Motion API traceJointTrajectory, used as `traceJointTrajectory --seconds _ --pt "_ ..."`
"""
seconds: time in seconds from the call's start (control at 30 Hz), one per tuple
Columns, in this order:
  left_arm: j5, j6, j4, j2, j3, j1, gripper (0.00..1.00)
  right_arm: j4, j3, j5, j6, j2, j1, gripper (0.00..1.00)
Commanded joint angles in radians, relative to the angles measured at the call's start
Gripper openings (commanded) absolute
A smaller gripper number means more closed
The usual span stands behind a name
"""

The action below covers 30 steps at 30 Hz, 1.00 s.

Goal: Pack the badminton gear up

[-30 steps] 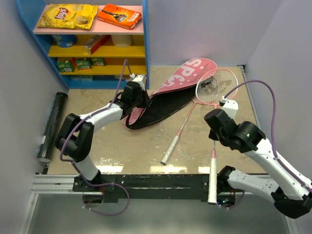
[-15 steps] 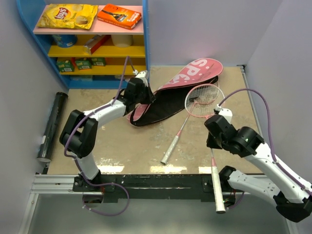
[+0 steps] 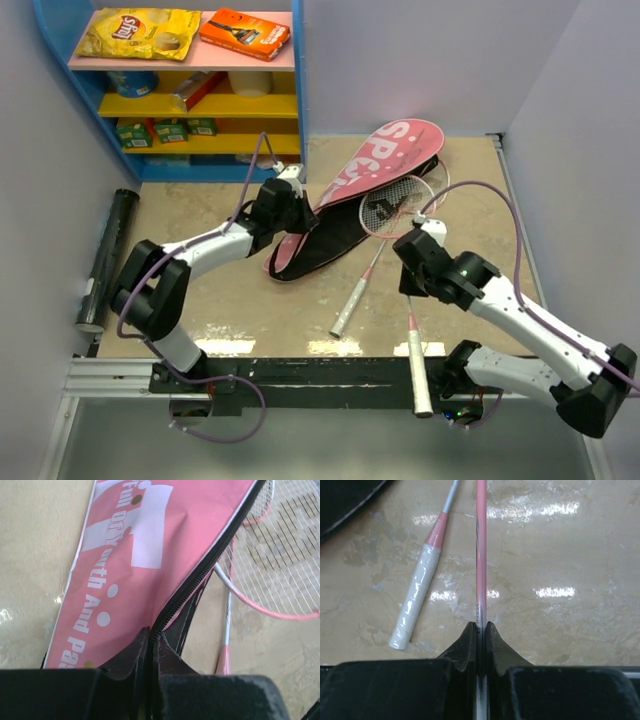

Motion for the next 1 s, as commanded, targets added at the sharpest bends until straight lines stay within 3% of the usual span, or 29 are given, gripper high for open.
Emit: traceJointTrajectory --seconds 0.0,0.2,0.47,0.77,0.97 --pt "-0.012 -0.013 0.041 -0.142 -0.077 -0.025 0.0 0.23 0.007 0.064 0.015 0.095 0.002 0.0" --pt "-0.012 -0.023 0.007 -0.288 -0.192 -0.048 0.0 0.418 0.021 0.126 0.001 0.255 0.002 0.0" --pt "0.015 -0.009 -0.07 -0.438 -0.294 -0.069 0.0 0.73 0.039 0.093 -0.044 0.462 -0.002 0.0" --pt "0.052 -0.046 -0.121 -0.583 -0.409 -0.099 0.0 0.87 0.102 0.141 0.048 0.675 -0.018 0.0" --pt "0.055 -0.081 -0.064 -0.612 -0.495 -0.123 0.0 0.917 0.183 0.166 0.127 0.816 -0.045 0.0"
